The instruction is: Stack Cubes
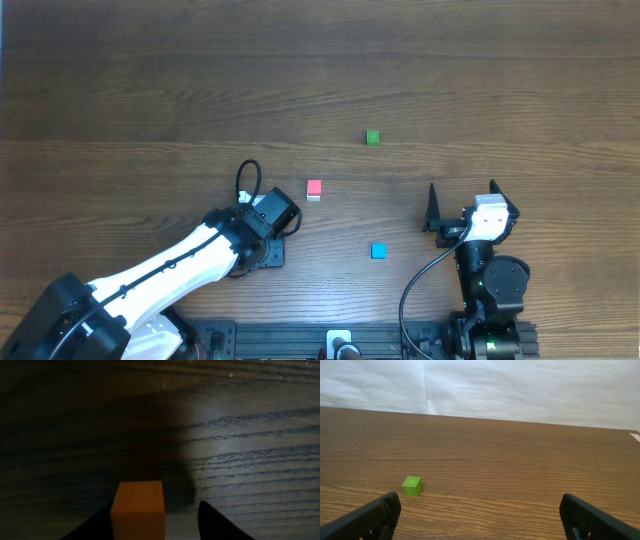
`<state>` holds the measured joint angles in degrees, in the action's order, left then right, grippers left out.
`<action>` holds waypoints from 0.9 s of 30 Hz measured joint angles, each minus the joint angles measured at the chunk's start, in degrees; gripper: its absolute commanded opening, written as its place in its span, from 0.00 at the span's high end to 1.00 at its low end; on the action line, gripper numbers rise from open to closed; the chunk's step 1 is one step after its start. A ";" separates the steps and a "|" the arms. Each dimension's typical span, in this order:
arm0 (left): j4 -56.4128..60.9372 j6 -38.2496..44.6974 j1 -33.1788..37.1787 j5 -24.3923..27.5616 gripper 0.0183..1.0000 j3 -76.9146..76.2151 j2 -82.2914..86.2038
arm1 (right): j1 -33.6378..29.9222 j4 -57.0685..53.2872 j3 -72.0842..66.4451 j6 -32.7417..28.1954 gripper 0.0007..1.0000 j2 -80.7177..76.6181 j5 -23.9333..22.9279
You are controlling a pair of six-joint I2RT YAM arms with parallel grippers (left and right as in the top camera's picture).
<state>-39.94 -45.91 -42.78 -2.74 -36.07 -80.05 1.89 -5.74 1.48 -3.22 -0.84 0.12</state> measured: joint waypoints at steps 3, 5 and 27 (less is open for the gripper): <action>0.00 -0.02 0.00 0.00 0.58 0.00 0.00 | 0.00 0.00 0.00 -0.02 0.01 0.00 0.00; 0.00 -0.02 0.00 0.00 0.61 0.00 0.00 | 0.00 0.00 0.00 0.00 0.01 0.00 0.00; -0.37 -0.46 0.00 -0.35 0.97 -2.36 -0.15 | 0.00 0.00 0.00 0.00 0.01 0.00 0.00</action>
<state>-40.32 -46.37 -42.78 -3.09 -38.44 -80.20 1.89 -5.74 1.48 -3.22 -0.84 0.12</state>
